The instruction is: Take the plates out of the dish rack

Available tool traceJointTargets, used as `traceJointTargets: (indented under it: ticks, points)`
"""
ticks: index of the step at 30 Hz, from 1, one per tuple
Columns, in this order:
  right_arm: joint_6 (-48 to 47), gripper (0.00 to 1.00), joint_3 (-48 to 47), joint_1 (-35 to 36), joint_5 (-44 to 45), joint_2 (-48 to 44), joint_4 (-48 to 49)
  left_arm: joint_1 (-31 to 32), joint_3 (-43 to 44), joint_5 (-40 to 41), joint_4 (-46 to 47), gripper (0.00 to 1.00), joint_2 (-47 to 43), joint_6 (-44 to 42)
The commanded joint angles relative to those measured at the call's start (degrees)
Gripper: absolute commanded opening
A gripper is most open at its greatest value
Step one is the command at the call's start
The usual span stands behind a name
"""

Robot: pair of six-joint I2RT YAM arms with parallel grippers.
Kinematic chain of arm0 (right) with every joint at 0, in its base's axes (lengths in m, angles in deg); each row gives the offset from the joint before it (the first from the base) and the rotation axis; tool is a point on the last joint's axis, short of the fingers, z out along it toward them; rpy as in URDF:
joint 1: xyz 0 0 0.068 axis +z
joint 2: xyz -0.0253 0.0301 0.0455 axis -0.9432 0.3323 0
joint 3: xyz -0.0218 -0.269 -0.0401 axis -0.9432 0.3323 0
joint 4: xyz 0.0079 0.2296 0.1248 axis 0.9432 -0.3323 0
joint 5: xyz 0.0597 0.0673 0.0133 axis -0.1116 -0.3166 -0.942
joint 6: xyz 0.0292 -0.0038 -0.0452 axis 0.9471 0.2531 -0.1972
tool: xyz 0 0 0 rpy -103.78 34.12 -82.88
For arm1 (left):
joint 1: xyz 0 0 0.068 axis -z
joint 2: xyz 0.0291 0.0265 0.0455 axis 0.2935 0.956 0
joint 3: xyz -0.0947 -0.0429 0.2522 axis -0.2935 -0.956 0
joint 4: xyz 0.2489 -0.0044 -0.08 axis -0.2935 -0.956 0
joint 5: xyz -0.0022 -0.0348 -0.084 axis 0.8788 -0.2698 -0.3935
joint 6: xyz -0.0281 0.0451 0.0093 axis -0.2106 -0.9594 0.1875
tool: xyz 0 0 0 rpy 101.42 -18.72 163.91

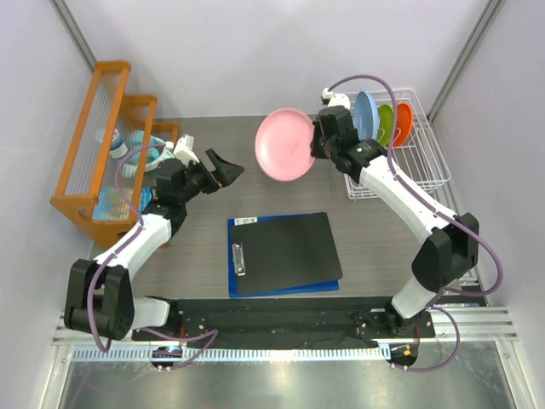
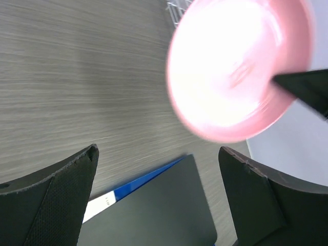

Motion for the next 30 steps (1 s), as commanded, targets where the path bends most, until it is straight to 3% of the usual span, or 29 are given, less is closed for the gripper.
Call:
traceJointTargets:
  ticks: [1,10,13,16,17,21,22,24,28,30]
  points:
    - [10.42,0.01,5.57,0.96,-15.98,-5.07,6.08,1.15,-0.90,-6.77,12.94,0.99,3.32,5.77]
    - [17.80,0.03,14.21,1.66,-27.67,-8.50,15.57,3.70,-2.39,-4.05,18.65,0.98,8.15,5.95]
    - [19.30,0.05,16.23,1.84,-29.70,-9.99,17.25,3.96,-2.92,-3.17,19.79,0.92,9.38,5.51]
    - [19.66,0.07,17.46,1.75,-29.17,-11.14,17.34,3.96,-3.19,-2.38,19.89,0.76,9.91,5.42]
    - [19.74,0.07,17.64,1.75,-29.26,-11.23,17.34,3.96,-3.10,-2.38,19.89,0.61,10.00,5.42]
    - [20.01,0.07,18.78,1.75,-29.70,-11.23,17.43,3.96,-2.75,-2.29,19.63,0.31,10.09,5.51]
    - [20.01,0.07,18.96,1.75,-29.18,-11.14,17.43,3.96,-2.75,-2.03,19.36,0.17,10.00,5.59]
    - [19.92,0.08,19.39,1.75,-29.00,-10.97,17.52,3.96,-2.48,-1.85,18.31,0.04,9.91,5.42]
    - [19.57,0.24,19.49,1.75,-27.86,-10.26,17.26,3.96,-1.96,-0.28,14.27,0.00,9.12,3.66]
    - [19.04,0.45,19.22,1.66,-25.84,-10.09,16.99,3.96,-0.99,1.92,10.86,0.00,8.60,2.18]
